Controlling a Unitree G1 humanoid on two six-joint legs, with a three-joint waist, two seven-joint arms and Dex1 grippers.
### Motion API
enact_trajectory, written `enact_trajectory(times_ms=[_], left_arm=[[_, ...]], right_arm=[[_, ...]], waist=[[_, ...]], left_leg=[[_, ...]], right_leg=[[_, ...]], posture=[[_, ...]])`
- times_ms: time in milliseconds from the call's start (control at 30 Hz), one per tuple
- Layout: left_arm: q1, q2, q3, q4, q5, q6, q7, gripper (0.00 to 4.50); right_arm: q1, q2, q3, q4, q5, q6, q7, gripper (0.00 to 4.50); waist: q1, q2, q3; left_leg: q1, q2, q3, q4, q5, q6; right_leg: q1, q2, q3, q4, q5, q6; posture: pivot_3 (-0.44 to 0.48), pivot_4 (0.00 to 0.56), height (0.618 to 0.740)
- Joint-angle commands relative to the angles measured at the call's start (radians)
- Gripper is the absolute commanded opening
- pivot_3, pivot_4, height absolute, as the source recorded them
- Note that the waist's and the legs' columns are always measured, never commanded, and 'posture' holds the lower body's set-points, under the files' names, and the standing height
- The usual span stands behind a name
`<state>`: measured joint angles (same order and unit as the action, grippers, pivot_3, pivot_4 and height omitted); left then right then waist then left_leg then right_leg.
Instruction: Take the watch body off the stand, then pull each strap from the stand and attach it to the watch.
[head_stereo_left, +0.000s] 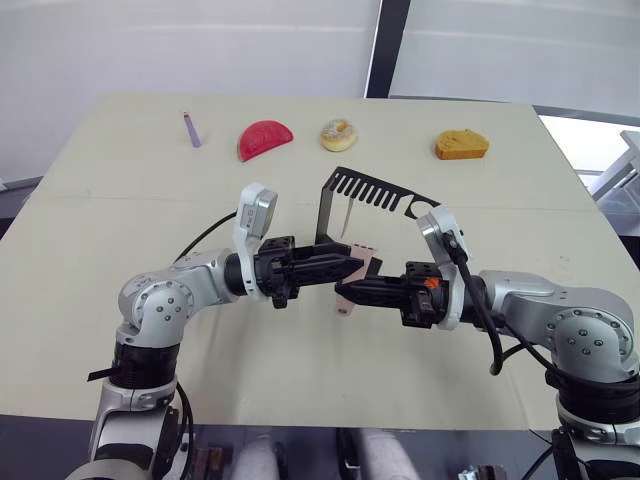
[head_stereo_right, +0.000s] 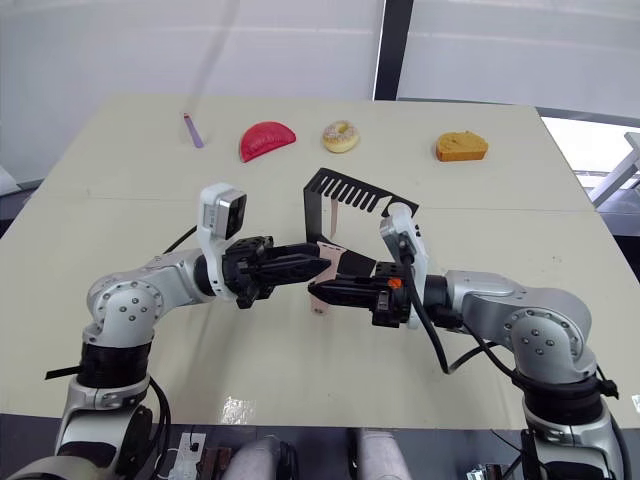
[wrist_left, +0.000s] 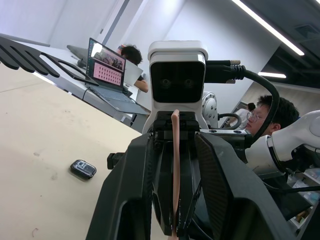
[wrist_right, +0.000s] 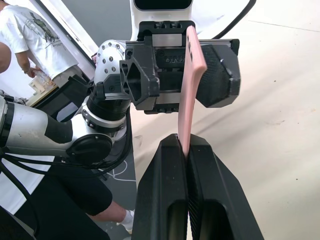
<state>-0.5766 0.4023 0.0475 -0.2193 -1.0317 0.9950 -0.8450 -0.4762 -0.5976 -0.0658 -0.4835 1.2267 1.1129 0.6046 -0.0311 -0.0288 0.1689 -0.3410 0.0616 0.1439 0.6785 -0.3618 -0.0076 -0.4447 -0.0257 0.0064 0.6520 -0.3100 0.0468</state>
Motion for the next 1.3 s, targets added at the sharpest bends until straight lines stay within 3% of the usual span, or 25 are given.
enact_trajectory(times_ms=[33, 267, 400, 433, 1167, 1300], left_arm=[[-0.002, -0.001, 0.005, -0.025, -0.022, -0.002, -0.008, 1.40], [-0.002, -0.008, 0.008, -0.022, -0.028, -0.005, -0.007, 1.40], [0.001, -0.012, 0.009, -0.027, -0.041, 0.001, -0.013, 0.08], [0.002, -0.011, 0.010, -0.029, -0.044, 0.003, -0.012, 0.03], [0.005, 0.006, -0.001, -0.011, -0.026, -0.012, -0.039, 0.03], [-0.003, 0.051, 0.000, -0.003, 0.000, -0.025, -0.075, 0.00]], right_arm=[[-0.015, -0.013, -0.026, -0.016, 0.027, -0.011, -0.016, 0.00], [-0.015, -0.014, -0.027, -0.016, 0.029, -0.011, -0.016, 0.00], [-0.017, -0.011, -0.030, -0.015, 0.040, -0.010, -0.024, 0.00], [-0.018, -0.012, -0.031, -0.016, 0.043, -0.009, -0.026, 0.00], [-0.014, -0.061, -0.034, -0.072, 0.046, -0.034, -0.031, 0.00], [0.089, -0.121, -0.130, -0.181, 0.092, -0.054, -0.085, 1.31]], waist=[[0.000, 0.000, 0.000], [0.000, 0.000, 0.000], [0.000, 0.000, 0.000], [0.000, 0.000, 0.000], [0.000, 0.000, 0.000], [0.002, 0.000, 0.000]], left_leg=[[0.000, 0.000, 0.000, 0.000, 0.000, 0.000], [0.000, 0.000, 0.000, 0.000, 0.000, 0.000], [0.000, 0.000, 0.000, 0.000, 0.000, 0.000], [0.000, 0.000, 0.000, 0.000, 0.000, 0.000], [-0.001, 0.000, 0.000, 0.000, 0.000, 0.000], [-0.001, 0.000, -0.001, -0.001, 0.000, 0.000]], right_leg=[[0.000, 0.000, 0.000, 0.000, 0.000, 0.000], [0.000, 0.000, 0.000, 0.000, 0.000, 0.000], [0.000, 0.000, 0.000, 0.000, 0.000, 0.000], [0.000, 0.000, 0.000, 0.000, 0.000, 0.000], [0.000, 0.000, 0.000, -0.001, 0.000, 0.000], [0.000, 0.000, -0.001, -0.002, 0.000, 0.000]], posture=[[0.000, 0.150, 0.737], [0.000, 0.150, 0.737], [0.000, 0.150, 0.737], [0.000, 0.150, 0.737], [0.000, 0.150, 0.737], [0.000, 0.150, 0.737]])
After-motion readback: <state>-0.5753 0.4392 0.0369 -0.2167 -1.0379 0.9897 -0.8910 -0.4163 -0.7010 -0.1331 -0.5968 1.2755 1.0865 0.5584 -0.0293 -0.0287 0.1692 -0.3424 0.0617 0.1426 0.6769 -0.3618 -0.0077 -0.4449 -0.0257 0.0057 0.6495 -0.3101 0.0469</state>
